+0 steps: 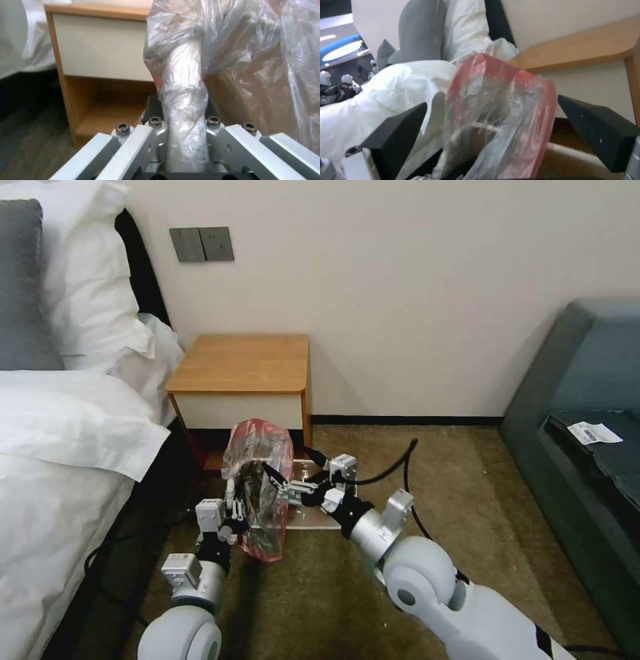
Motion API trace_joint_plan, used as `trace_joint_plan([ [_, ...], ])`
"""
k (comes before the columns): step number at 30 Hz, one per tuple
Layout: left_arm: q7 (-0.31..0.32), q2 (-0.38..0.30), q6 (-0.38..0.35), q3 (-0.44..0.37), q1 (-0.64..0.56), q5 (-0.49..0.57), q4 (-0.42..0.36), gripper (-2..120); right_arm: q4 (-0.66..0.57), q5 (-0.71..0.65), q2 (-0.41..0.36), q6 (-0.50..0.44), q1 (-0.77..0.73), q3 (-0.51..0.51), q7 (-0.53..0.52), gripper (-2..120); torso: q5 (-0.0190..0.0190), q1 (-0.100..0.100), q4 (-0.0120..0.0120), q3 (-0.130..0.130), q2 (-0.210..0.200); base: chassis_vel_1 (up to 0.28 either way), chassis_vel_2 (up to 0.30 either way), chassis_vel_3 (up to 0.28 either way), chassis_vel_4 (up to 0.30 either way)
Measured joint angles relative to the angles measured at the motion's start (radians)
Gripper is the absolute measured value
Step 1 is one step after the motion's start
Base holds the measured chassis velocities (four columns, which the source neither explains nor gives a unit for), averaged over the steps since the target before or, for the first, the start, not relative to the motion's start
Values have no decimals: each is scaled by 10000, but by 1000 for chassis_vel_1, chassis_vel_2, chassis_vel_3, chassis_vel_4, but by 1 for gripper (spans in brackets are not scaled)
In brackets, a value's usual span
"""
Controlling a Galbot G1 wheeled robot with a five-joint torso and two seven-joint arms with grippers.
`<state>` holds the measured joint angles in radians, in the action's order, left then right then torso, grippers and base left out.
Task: Pick up the garbage bag from the table and place it over the trash can.
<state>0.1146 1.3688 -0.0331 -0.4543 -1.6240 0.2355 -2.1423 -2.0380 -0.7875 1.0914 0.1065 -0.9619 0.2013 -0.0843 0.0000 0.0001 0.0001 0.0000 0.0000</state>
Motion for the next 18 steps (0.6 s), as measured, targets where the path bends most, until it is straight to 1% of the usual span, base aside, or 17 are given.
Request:
trace_joint_plan([
  [10,-27,120,300,-7,-218,-355,-85,8,743,-696,194,158,526,-105,-49,100,0,0,-1,1,0,0,0,0,0],
  [14,-27,289,452,22,-346,-547,-174,8,784,-1533,313,459,604,-148,-21,100,0,0,-1,1,0,0,0,0,0],
  [15,-27,289,452,22,-346,-547,-174,8,784,-1533,313,459,604,-148,-21,100,0,0,-1,1,0,0,0,0,0],
  [18,-27,314,480,21,-391,-577,-215,8,706,-1798,367,565,577,-176,-3,93,0,-1,-1,0,0,0,0,0,0],
])
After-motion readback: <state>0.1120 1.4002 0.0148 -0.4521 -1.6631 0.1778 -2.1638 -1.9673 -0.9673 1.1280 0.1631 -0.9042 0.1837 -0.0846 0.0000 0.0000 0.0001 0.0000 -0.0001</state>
